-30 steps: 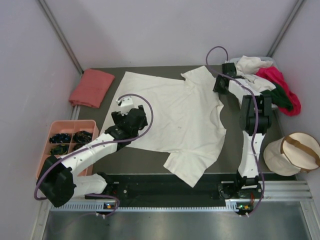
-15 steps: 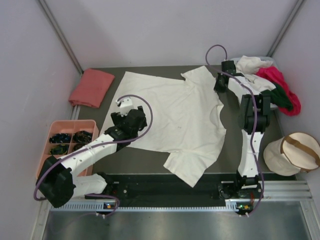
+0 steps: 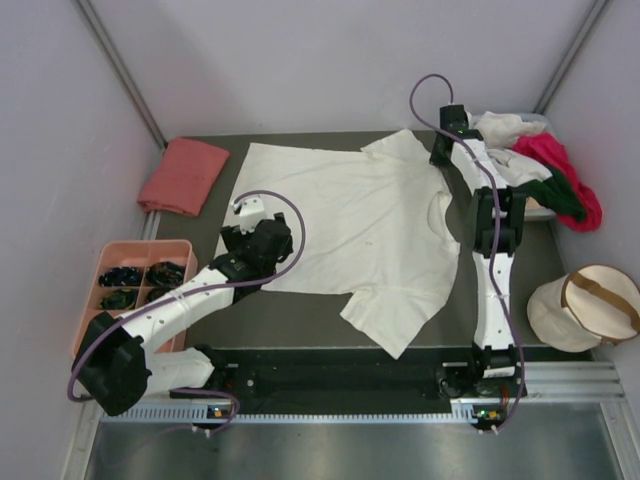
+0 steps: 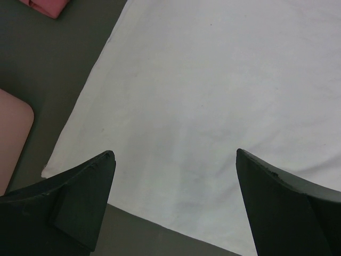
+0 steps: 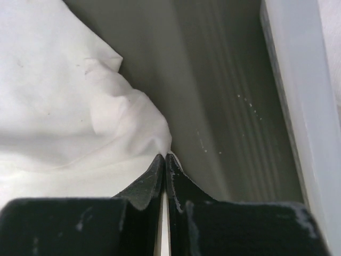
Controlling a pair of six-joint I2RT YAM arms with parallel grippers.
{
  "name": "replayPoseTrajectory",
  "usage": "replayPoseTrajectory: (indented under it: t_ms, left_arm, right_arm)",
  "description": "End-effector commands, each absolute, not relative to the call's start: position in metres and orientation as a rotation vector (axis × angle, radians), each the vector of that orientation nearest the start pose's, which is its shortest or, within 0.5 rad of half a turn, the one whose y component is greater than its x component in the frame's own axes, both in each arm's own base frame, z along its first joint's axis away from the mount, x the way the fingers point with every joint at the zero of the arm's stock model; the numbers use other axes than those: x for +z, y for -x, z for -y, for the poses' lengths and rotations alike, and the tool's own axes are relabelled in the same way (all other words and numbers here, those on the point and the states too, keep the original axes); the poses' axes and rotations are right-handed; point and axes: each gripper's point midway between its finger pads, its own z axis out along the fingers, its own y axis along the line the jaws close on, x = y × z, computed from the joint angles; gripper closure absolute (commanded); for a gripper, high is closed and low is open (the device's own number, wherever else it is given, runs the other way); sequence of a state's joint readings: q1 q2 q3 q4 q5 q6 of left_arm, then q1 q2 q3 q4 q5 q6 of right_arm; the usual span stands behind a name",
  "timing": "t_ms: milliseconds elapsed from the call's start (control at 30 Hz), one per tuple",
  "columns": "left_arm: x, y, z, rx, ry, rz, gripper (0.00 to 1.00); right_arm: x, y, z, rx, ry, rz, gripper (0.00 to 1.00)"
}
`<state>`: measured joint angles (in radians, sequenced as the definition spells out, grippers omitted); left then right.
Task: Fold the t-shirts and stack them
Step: Flatten out the tshirt
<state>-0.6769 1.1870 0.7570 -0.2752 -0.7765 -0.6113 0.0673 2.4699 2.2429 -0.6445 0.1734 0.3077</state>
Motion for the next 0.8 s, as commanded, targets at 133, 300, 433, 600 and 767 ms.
replayPoseTrajectory:
  t_ms: [133,300,433,600,767]
  left_arm:
    - [0.148,-0.311,0.107,0.141,0.333,-2.01,0.01]
    - [0.145,-0.312,0.107,0.149,0.336,-2.016,0.01]
    - [0.144,-0.313,0.109,0.151,0.332,-2.023,0.01]
    - [0.142,-0.314,0.109,0.163,0.332,-2.028,0.01]
    - [0.139,-0.314,0.109,0.167,0.333,-2.033,0.01]
  right_arm:
    - [0.088,-0.636,0.016,-0.258,-0.368,-2.245,1.0]
    - [0.103,-0.647,0.029,-0.342,-0.355,-2.168,1.0]
    - [0.114,-0.658,0.032,-0.366,-0.32,-2.112,1.0]
    - [0.126,-0.666,0.032,-0.361,-0.288,-2.071,0.86]
    - [0.149,-0.661,0.011,-0.211,-0.252,-2.03,0.29]
